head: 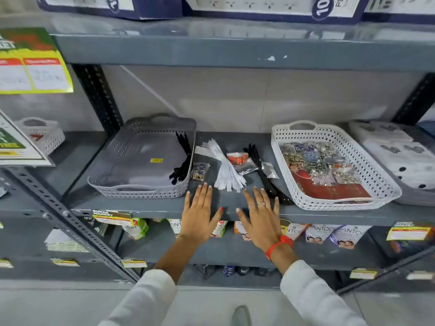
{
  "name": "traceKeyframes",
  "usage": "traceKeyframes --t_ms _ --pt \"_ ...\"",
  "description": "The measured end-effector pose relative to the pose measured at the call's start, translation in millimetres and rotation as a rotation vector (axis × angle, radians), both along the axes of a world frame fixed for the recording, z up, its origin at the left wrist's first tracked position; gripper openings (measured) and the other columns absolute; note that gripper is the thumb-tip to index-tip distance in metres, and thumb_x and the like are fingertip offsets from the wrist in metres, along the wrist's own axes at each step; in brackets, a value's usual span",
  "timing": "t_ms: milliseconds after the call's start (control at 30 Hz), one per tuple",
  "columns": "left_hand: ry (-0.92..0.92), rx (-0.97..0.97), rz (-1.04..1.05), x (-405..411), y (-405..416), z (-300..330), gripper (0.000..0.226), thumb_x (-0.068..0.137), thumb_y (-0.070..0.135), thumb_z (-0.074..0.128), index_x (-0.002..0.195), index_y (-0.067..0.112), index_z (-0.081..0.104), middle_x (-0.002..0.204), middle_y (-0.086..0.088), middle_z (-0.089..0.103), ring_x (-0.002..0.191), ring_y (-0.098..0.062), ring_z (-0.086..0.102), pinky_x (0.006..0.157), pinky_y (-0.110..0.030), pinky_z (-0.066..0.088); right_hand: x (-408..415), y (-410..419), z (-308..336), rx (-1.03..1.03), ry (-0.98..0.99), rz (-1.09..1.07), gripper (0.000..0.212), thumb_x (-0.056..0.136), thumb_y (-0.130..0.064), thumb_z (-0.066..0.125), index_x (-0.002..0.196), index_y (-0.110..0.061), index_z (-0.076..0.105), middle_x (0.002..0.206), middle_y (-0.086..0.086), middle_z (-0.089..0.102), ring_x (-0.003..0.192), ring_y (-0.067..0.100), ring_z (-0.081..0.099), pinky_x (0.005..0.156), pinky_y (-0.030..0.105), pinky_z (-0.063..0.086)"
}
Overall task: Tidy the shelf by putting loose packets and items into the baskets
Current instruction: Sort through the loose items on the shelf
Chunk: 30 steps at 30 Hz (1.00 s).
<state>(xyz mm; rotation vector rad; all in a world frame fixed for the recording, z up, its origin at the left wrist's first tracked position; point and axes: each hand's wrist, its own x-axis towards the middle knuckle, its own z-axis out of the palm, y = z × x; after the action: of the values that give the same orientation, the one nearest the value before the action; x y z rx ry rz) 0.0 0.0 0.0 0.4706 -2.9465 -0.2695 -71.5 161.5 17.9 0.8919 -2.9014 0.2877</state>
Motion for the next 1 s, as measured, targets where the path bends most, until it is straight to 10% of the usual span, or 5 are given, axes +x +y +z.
traceKeyframes --t_ms 467,633,1000 --pt "0.091 0.008 0.063 -1.1 1.2 -8.9 0.088 0.087 0.065 -0.006 0.145 0.010 0.030 0.152 -0.006 0.030 0.142 -0.019 0.021 0.114 -0.036 0.002 -43.6 -53.7 36.9 -0.320 0.213 0.021 0.029 0.077 -0.023 0.045 0.079 -0.013 0.071 0.076 0.008 0.072 0.077 0.032 0.066 0.068 0.037 0.052" --pt "0.056 0.044 0.067 -2.3 1.0 -5.2 0.079 0.093 0.060 0.006 0.136 0.008 0.047 0.142 -0.008 0.046 0.134 -0.024 0.038 0.110 -0.039 0.015 -78.7 -126.3 59.8 -0.213 -0.185 0.261 0.028 0.089 -0.014 0.054 0.113 -0.003 0.064 0.117 0.018 0.066 0.114 0.033 0.057 0.103 0.039 0.042" --pt "0.075 0.015 0.097 -3.2 -0.6 -9.8 0.075 0.093 0.061 0.011 0.141 0.011 0.040 0.148 -0.005 0.038 0.138 -0.021 0.031 0.113 -0.037 0.009 -99.7 -184.3 64.9 -0.038 -0.513 0.151 0.026 0.087 -0.008 0.057 0.111 0.000 0.062 0.119 0.020 0.063 0.113 0.035 0.058 0.092 0.034 0.048"
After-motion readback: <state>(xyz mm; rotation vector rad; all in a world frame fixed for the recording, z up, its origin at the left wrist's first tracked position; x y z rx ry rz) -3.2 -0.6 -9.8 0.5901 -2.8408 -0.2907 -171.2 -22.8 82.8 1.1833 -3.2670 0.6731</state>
